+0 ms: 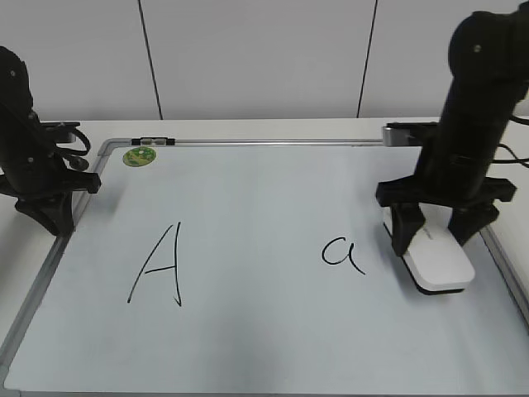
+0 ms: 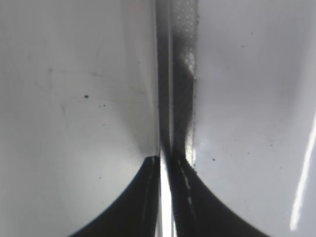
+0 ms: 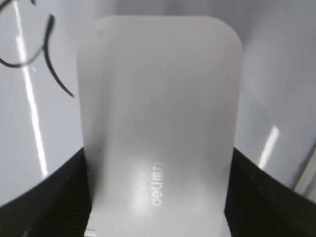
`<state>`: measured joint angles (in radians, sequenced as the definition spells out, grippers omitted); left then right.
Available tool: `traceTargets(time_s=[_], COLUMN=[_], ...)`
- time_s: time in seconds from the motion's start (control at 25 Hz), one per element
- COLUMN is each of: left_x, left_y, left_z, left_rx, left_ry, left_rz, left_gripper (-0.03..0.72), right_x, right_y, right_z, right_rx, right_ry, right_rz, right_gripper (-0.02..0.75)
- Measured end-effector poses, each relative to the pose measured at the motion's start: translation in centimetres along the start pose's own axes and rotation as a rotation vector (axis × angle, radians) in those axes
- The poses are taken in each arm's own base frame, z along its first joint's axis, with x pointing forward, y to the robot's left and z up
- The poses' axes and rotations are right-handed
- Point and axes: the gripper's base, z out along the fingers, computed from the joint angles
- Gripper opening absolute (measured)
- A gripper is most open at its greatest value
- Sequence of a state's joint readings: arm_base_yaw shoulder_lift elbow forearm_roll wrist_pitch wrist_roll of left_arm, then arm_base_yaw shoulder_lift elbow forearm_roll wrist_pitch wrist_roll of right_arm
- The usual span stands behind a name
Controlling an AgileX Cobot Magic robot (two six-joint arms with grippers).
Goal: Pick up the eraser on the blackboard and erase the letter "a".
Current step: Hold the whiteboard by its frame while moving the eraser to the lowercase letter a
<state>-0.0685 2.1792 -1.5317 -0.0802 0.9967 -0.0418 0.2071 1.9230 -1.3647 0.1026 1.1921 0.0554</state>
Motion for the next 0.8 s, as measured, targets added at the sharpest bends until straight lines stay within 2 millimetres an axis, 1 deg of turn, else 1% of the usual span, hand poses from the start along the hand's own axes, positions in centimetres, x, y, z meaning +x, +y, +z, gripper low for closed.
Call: traceTargets(time_s=[0.12,0.16,0.2,0.24,0.36,0.48,0.8], left_x=[0.0,0.0,0.0,0.0,0.0,0.0,0.0], left_y=[0.0,0.0,0.0,0.0,0.0,0.0,0.1], left_z=[0.0,0.0,0.0,0.0,0.0,0.0,0.0], left_rx=[0.000,0.000,0.000,0.000,0.002,0.002,0.002], left_ry=[0.002,0.002,0.002,0.002,0.002,0.002,0.002], left_rz=[0.000,0.000,0.000,0.000,-0.001,-0.001,-0.002], left_gripper=[0.066,0.066,0.066,0.066,0.066,0.066,0.066], right_x=[-2.2,-2.8,-3.2,-4.0,-5.8,-6.5,-6.6], right_y=[1.8,2.1,2.3,2.5,2.8,3.0,3.3], right_z=[0.4,0.6,0.7,1.1,2.6,3.7,4.0], right_rx=[0.001,0.001,0.001,0.001,-0.009,-0.020,-0.024], right_ry=[-0.023,-0.027,-0.029,-0.031,-0.021,0.003,0.022], right_rz=[-0.044,-0.052,-0.055,-0.057,-0.057,-0.051,-0.055], right_gripper=[0.529,0.529,0.529,0.529,0.529,0.529,0.529])
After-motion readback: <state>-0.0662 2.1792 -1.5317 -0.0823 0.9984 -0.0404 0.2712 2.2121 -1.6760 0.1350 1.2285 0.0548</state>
